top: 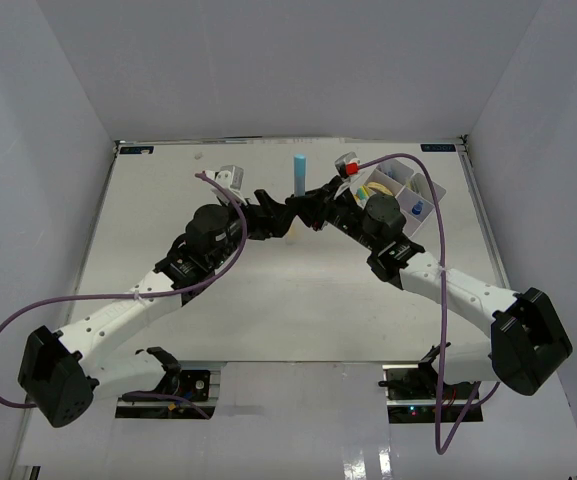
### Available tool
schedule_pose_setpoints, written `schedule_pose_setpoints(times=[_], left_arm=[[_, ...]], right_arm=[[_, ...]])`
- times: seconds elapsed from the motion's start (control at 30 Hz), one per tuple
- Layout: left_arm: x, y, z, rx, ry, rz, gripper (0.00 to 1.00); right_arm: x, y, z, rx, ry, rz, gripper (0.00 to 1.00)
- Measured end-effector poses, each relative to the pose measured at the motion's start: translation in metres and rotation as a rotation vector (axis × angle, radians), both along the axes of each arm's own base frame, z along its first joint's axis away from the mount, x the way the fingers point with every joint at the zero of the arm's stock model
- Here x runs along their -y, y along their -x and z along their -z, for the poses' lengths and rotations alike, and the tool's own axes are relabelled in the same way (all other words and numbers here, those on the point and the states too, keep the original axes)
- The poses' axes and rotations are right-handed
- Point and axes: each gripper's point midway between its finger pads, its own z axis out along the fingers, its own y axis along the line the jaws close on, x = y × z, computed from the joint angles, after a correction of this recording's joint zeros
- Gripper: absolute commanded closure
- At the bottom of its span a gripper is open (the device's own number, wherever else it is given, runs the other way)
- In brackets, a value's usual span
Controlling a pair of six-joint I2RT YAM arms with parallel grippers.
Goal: Sort the stationery into containers
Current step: Close the pen cap on the pen, then place the pen in the storage box.
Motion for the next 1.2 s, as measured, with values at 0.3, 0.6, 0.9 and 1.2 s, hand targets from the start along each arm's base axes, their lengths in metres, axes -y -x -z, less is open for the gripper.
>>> schedule_pose_setpoints(times=[0.3, 0.6, 0.9, 1.2], left_arm=[[-0.005, 0.005, -0.02, 0.075, 0.014, 0.003, 0.09], [-0.022, 0.023, -0.066, 0.266, 0.052, 0.013, 0.09], [0.008, -0.001, -0.039, 0.225, -0.025, 0.06, 0.1], [0.023, -0.013, -0.052, 0.258, -0.017, 0.08, 0.17]], right_arm=[[0.004, 0.002, -0.004, 0.023, -0.028, 0.014, 0.92], [0.006, 0.004, 0.01, 0.004, -0.014, 0.01, 0.92], [0.005, 0.009, 0.012, 0.004, -0.012, -0.008, 0.92], [0.007, 0.012, 0.012, 0.005, -0.012, -0.011, 0.92]])
